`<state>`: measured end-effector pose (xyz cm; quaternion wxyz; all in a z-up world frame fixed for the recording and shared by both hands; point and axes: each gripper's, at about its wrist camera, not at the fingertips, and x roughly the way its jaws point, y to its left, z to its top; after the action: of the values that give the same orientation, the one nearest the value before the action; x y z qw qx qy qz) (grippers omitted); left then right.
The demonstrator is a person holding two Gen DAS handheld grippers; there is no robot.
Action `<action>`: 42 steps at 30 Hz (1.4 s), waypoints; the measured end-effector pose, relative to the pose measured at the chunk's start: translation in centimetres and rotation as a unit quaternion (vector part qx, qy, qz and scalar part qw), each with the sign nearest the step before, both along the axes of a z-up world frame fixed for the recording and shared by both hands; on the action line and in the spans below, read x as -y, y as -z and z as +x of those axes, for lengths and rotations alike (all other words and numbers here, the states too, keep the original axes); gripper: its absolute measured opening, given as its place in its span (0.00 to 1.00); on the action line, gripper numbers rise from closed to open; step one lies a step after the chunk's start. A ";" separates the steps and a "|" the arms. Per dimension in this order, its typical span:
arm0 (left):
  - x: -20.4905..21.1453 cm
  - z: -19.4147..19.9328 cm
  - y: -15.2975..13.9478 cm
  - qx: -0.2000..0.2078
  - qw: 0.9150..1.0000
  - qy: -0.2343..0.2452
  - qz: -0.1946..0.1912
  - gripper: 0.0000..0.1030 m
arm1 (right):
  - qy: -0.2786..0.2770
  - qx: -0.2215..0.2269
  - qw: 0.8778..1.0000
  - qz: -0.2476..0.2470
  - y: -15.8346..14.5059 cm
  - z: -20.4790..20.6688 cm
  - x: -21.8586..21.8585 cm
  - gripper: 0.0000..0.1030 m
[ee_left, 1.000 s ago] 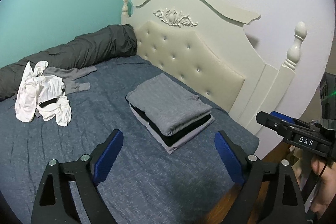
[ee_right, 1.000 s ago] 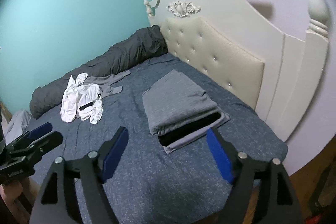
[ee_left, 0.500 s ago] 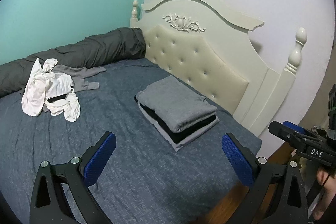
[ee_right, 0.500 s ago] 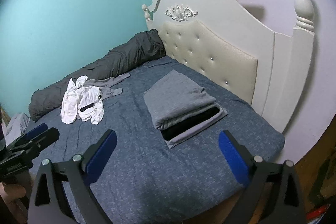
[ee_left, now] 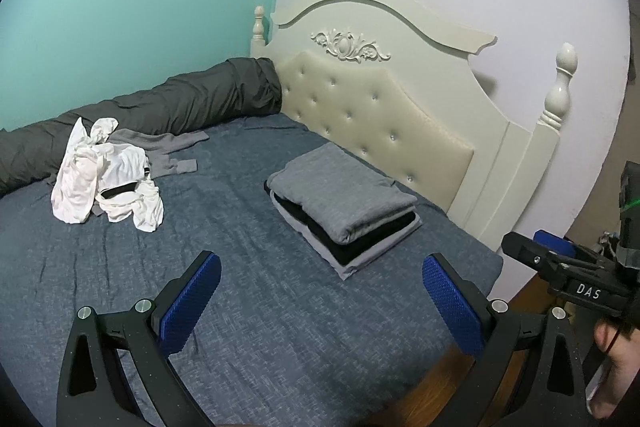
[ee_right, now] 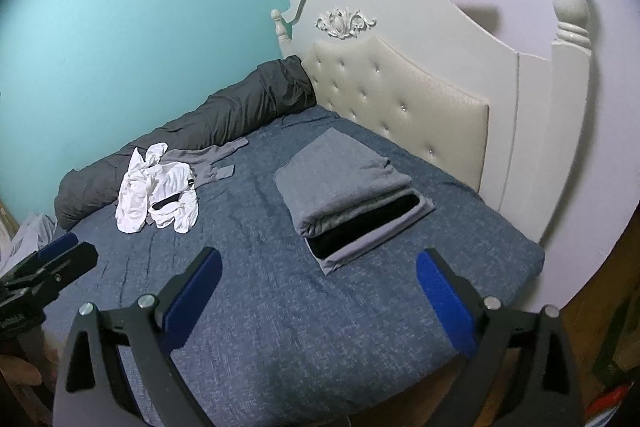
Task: Fold clothes
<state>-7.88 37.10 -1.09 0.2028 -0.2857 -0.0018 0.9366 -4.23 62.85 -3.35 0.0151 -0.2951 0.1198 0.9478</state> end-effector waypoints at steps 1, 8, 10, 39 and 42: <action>0.1 0.1 0.1 0.000 1.000 -0.001 0.000 1.00 | 0.001 0.000 1.000 0.001 0.1 0.1 0.0 0.96; 0.2 0.6 0.6 -0.002 1.000 -0.002 -0.004 1.00 | 0.004 0.001 1.000 0.005 0.7 0.7 0.3 0.96; 0.4 0.7 0.8 -0.001 1.000 -0.002 -0.006 1.00 | 0.005 0.002 1.000 0.007 0.8 0.9 0.4 0.96; 1.6 1.4 1.9 0.005 1.000 -0.008 -0.007 1.00 | -0.001 0.002 1.000 0.025 1.5 2.5 2.5 0.96; 1.4 1.4 1.9 0.004 1.000 -0.007 -0.009 1.00 | -0.002 0.003 1.000 0.025 1.5 2.3 2.5 0.96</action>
<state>-6.44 35.66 -3.03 0.1938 -0.2911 0.0035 0.9368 -1.92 60.33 -4.83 0.0215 -0.2973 0.0951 0.9498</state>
